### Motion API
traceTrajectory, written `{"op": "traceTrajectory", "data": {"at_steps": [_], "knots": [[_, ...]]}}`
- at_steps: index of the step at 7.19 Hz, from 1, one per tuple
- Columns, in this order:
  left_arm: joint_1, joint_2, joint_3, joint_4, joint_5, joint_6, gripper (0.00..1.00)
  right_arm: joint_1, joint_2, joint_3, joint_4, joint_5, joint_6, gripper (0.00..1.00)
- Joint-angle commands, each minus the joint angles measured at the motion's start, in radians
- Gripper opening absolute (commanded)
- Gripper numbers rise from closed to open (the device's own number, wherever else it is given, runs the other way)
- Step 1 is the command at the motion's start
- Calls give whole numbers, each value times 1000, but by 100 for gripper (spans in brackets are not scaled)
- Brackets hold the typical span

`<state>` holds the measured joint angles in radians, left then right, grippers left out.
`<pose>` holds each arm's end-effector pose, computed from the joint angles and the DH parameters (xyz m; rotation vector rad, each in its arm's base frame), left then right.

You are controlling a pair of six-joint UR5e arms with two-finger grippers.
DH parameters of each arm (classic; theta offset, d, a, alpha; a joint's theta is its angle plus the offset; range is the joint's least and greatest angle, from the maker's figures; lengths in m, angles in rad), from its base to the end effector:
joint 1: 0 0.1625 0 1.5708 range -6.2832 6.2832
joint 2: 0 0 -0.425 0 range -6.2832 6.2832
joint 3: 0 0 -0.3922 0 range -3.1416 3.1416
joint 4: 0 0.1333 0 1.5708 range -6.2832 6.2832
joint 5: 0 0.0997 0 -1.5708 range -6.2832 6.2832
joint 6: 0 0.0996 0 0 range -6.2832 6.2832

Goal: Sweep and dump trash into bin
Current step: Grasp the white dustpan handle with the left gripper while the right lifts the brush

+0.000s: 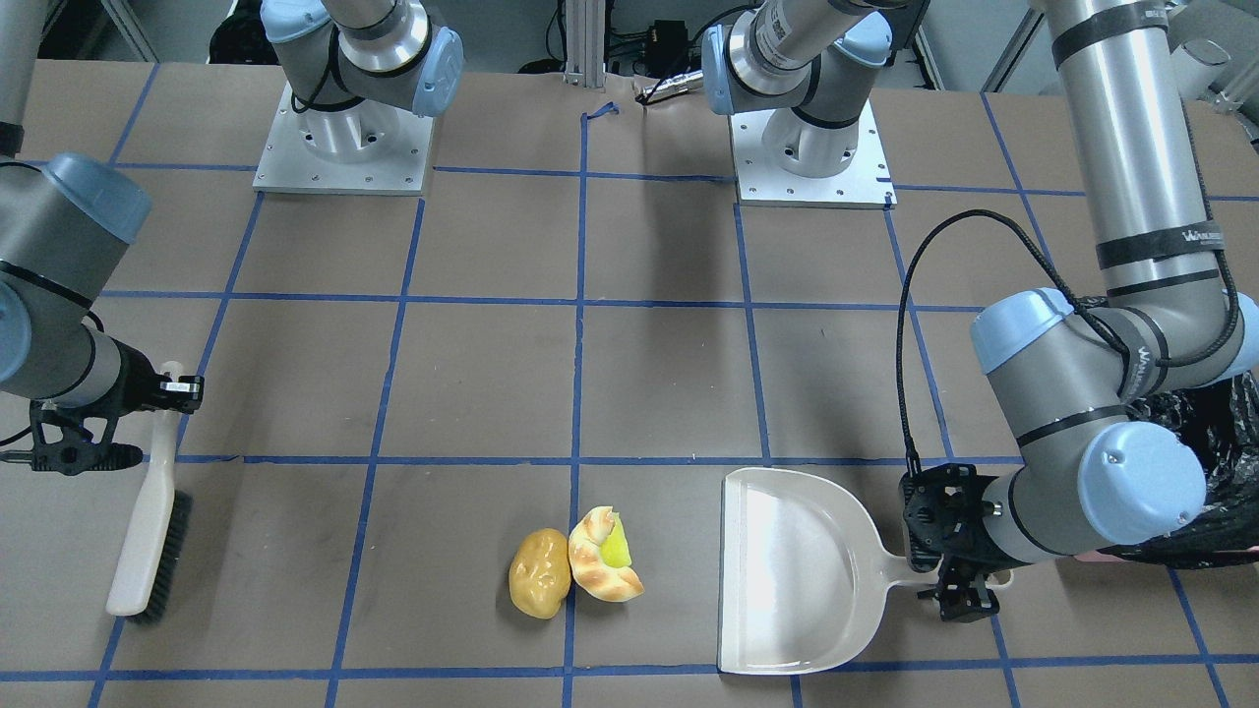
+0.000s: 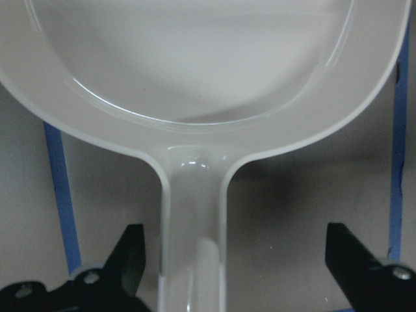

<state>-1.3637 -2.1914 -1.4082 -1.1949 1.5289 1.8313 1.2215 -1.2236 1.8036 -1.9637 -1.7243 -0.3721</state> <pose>0.0074 -0.7036 0.2275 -2.2115 -2.1000 -0.0112 -0.0781 -0.5594 0.2319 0.0567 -3.0439 -0.3499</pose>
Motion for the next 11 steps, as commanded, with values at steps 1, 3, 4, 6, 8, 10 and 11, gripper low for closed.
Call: {"op": "traceTrajectory", "data": {"at_steps": [1,3,4,6,8,10,11], "knots": [[0,-7,-1,8,-3,3,98,33,-19,-15,12,-3,22,20],[8,-18,0,23,-1,2,99,149,-20,-23,20,-67,95,20],[17,-24,-5,29,-1,0,100,229,-17,-52,54,-76,198,20],[18,-28,-6,32,-36,29,55,358,15,-137,149,-72,403,20],[18,-31,-11,31,-35,28,55,478,70,-168,149,-102,565,20],[12,-33,-11,32,-42,29,59,542,123,-205,155,-90,677,20],[8,-33,-11,31,-39,22,60,568,145,-220,157,-89,715,20]]}}
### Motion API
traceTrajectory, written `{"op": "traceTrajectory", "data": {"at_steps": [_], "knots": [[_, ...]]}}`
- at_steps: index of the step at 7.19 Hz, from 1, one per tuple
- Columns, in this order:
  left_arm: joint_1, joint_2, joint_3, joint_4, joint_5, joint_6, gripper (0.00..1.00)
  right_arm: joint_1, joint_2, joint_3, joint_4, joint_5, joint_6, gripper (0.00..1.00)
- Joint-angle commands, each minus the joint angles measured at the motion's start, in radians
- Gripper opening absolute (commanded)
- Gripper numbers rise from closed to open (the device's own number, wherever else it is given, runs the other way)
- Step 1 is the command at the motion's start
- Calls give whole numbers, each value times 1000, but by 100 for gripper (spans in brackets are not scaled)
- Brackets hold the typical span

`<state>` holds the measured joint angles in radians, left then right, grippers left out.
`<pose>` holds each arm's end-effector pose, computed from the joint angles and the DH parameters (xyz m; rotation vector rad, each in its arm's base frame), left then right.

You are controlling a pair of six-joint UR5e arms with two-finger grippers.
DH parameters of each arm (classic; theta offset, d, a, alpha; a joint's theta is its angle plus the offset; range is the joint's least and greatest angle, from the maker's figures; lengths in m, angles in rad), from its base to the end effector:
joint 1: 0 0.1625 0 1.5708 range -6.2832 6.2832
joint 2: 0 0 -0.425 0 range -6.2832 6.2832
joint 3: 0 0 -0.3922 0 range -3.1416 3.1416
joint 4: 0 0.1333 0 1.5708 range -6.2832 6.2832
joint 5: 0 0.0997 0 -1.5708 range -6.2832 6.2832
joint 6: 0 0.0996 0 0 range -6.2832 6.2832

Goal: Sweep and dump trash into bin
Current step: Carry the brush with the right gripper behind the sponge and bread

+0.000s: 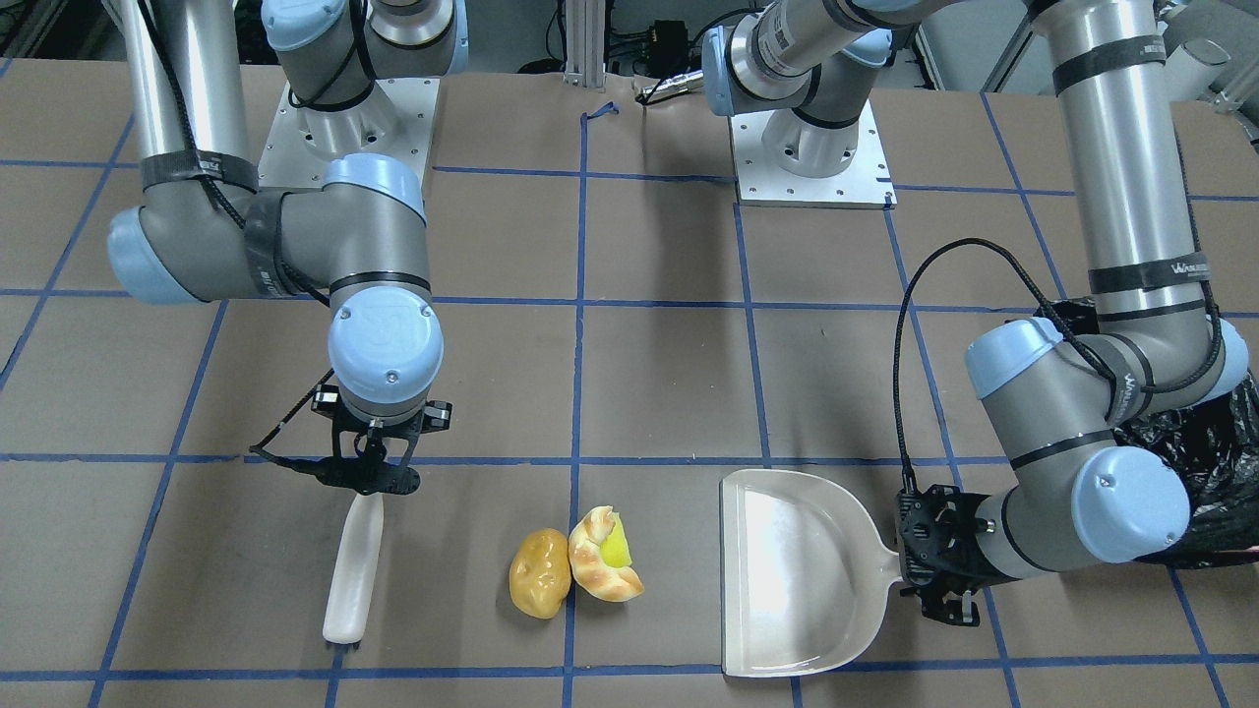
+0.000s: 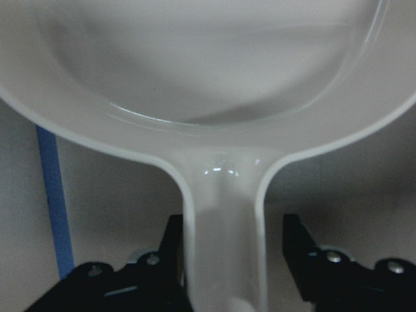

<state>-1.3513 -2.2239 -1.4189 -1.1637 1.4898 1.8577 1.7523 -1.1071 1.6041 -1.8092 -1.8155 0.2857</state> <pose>0.0127 -0.7063 0.2034 -2.2017 -2.0660 0.0333 0.2169 -0.5768 0.2367 -0.1023 -2.8304 -0.2776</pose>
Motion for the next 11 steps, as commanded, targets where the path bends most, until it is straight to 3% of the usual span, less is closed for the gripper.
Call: {"op": "traceTrajectory", "data": {"at_steps": [1,2,3,5,7,11], "knots": [[-8,-2,0,-1,1,-8,63,62,41,-27,2,27,105,20],[-12,-3,0,-1,-3,-5,60,76,50,-33,-1,59,142,20],[-22,-2,0,-1,-3,-5,37,94,64,-50,1,70,153,20],[-29,-2,0,-2,0,1,0,145,90,-73,-2,71,212,20],[-29,-2,-2,-1,3,6,0,171,119,-116,-1,134,257,21],[-29,-2,-2,7,1,9,0,194,147,-162,1,149,292,21]]}}
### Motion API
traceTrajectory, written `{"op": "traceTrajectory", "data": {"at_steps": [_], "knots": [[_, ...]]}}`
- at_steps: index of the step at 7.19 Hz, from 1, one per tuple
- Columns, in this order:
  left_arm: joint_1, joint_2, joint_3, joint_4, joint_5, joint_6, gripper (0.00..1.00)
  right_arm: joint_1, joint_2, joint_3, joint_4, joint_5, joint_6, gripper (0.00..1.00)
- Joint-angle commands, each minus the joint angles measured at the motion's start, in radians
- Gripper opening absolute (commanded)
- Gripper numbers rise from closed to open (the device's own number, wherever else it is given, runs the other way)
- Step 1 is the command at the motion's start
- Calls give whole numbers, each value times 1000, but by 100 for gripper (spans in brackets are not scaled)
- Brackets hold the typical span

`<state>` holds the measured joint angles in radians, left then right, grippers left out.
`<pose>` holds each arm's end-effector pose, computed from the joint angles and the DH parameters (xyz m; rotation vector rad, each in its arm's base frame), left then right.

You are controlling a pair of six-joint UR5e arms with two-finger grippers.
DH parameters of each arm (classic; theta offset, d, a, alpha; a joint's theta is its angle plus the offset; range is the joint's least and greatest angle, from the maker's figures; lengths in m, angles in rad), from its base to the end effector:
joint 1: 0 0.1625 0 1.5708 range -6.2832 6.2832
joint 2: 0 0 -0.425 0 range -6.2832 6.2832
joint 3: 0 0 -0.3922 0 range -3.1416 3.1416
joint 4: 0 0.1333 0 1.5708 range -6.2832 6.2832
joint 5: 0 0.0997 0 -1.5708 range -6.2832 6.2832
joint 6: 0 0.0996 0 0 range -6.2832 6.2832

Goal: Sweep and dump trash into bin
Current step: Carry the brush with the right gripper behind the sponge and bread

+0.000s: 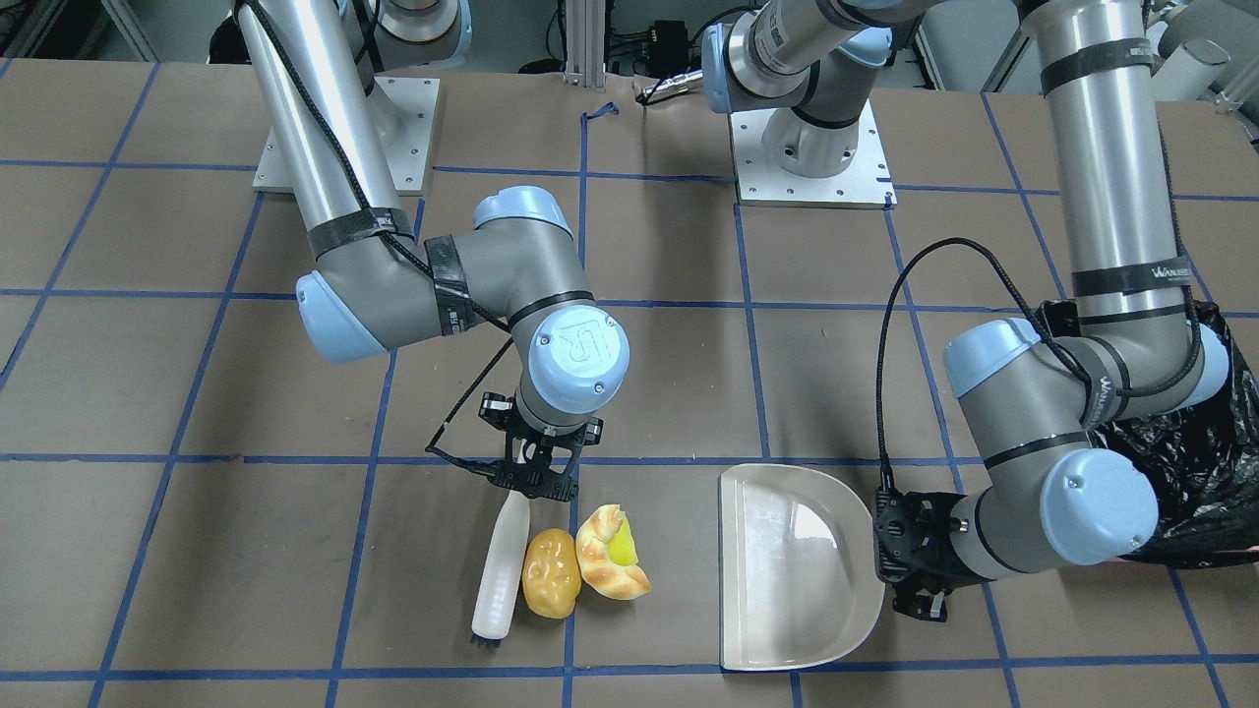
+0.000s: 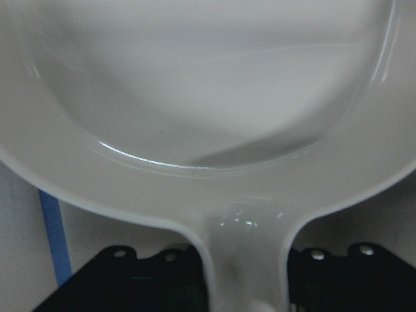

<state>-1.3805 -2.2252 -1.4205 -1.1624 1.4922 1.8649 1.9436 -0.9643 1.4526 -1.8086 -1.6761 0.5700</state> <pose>-0.0077 -0.7061 0.2019 -2.2388 -2.0253 0.0269 0.3550 -0.5705 0.2070 -0.2685 -2.9112 -0.2580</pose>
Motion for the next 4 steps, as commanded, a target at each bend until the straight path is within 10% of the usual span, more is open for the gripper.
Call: {"op": "traceTrajectory", "data": {"at_steps": [1,4], "knots": [[-3,-1,0,10,0,-3,0,5,9,-15,0,35,27,21],[-3,-1,0,10,-1,-6,0,32,28,-53,0,82,71,21]]}}
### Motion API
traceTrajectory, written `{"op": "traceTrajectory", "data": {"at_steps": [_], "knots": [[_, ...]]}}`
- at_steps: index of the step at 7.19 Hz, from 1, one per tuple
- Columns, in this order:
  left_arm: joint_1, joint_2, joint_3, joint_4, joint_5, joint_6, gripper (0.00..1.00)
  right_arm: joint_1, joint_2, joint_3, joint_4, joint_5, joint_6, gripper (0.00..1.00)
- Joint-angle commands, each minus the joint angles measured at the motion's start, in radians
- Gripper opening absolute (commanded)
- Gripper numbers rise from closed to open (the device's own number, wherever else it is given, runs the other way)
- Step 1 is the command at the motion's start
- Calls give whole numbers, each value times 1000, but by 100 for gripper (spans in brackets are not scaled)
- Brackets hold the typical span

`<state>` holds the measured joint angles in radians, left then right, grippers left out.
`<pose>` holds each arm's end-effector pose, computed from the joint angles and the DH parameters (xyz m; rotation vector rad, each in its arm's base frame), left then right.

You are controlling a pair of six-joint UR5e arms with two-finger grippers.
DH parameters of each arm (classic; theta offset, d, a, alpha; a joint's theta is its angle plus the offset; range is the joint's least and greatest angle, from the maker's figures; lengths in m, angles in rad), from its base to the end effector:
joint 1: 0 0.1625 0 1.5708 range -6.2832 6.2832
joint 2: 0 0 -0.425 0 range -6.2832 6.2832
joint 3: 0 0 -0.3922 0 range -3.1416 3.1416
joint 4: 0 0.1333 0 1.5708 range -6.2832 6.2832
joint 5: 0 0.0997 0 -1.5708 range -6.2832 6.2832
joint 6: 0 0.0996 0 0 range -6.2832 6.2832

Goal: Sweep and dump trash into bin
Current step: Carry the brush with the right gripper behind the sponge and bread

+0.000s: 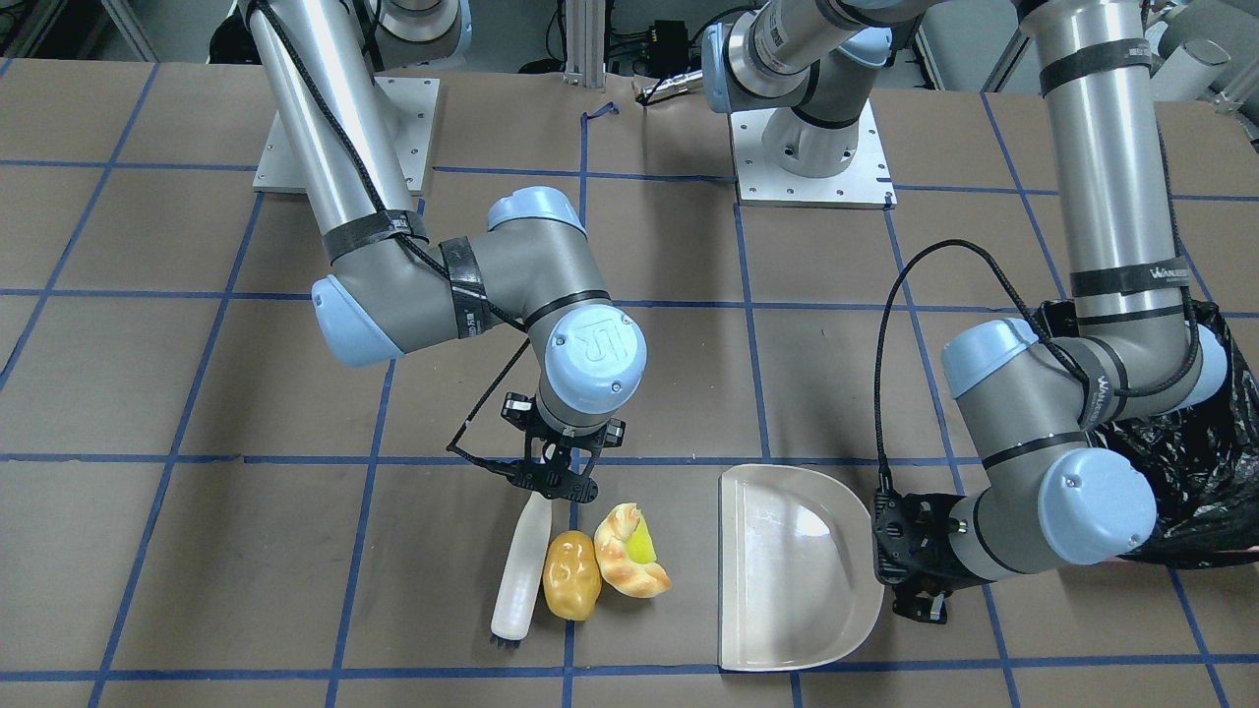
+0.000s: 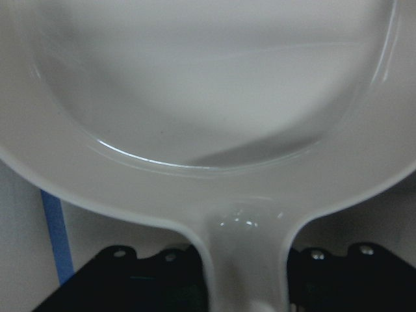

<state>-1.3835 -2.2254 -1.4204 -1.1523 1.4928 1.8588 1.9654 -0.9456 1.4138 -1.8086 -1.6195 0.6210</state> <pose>-0.0096 -0.7071 0.2027 -2.2425 -2.0342 0.0332 0.3773 -0.5720 0.2105 -0.3278 -2.9575 -0.2656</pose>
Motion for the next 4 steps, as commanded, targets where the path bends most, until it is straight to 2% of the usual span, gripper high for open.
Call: {"op": "traceTrajectory", "data": {"at_steps": [1,4], "knots": [[1,0,0,0,1,3,0,18,11,-29,-2,44,40,21],[6,-2,0,0,-2,8,0,29,17,-50,-5,85,52,21]]}}
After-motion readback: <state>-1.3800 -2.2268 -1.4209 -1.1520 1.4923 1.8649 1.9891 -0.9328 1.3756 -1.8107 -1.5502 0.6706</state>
